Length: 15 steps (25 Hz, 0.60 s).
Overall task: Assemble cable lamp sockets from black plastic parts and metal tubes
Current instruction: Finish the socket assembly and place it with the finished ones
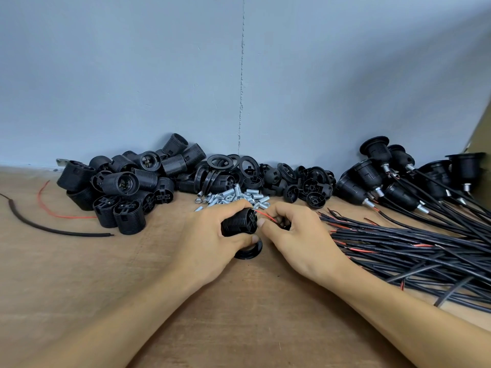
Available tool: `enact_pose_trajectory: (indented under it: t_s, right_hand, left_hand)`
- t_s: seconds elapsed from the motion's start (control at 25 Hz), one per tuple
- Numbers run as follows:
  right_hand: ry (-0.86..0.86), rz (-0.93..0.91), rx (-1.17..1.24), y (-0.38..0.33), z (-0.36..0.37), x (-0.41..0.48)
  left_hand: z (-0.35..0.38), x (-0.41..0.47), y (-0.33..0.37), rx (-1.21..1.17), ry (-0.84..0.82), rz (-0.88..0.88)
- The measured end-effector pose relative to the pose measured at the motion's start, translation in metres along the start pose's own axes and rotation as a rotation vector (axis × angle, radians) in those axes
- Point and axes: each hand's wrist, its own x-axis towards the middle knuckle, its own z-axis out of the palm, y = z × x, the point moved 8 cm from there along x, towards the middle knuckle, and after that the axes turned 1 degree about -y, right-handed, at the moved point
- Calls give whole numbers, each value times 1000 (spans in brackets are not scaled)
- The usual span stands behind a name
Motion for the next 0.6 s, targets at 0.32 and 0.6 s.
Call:
enact_pose_trajectory:
  t_s: [0.32, 0.6]
  right_hand:
    - [-4, 11, -14, -1, 0, -1]
    - [7, 17, -13, -2, 1, -1]
  left_hand:
    - [1, 0, 0, -16, -10, -4]
    - [2, 1, -1, -12, -5, 18]
